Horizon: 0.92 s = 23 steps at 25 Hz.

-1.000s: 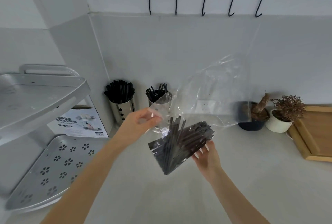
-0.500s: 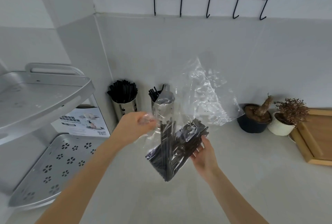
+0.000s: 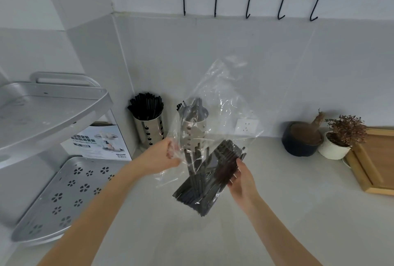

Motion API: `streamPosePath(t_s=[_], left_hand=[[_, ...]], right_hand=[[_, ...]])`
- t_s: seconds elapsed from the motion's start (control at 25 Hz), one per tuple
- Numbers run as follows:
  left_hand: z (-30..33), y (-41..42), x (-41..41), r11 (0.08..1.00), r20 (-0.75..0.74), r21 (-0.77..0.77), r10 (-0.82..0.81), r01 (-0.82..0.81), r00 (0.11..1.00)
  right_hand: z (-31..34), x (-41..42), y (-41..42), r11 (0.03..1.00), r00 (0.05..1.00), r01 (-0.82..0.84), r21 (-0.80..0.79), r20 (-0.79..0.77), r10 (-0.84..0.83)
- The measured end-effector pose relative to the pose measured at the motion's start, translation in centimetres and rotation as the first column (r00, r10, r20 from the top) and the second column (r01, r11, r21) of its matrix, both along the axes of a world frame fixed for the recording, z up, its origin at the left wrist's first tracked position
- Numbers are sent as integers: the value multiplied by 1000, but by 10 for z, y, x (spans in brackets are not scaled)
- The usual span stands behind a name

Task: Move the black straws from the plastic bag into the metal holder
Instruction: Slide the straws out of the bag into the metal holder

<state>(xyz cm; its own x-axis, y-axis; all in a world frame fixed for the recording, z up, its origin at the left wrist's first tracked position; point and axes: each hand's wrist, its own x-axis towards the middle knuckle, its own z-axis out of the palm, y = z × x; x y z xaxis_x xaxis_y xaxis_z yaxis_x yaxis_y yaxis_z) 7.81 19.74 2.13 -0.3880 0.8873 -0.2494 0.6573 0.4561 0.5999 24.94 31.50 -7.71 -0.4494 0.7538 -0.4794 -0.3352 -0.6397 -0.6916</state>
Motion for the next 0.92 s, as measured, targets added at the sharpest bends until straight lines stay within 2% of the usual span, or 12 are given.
streamPosePath(t_s=[0.16,0.28,0.4,0.48,0.6,0.72,0.8,0.92], left_hand=[[5,3,3,978,90,188,73,-89,993],[11,4,6,955,63,288,52,-68,997],[7,8,9,942,-14,334,42,-35,999],[1,13,12,938,35,344,33,-43,999],[-2,17,17,940,77,340,1,-27,997],[2,12,23,935,211,354,-65,-14,975],[3,9,23,931,215,364,-99,14,972],[5,3,13,929,233,370,-62,-29,970]], right_hand=[[1,1,-8,997,997,-71,-33,-5,71],[0,3,-14,987,988,-154,-41,-34,153],[3,-3,-24,957,954,-283,68,-80,288],[4,-11,-28,937,944,-310,161,-66,323],[9,-17,-30,908,946,-322,266,52,320],[9,-20,-28,904,959,-274,327,156,235],[8,-19,-24,918,967,-218,331,199,158],[9,-14,-17,908,949,-232,349,286,133]])
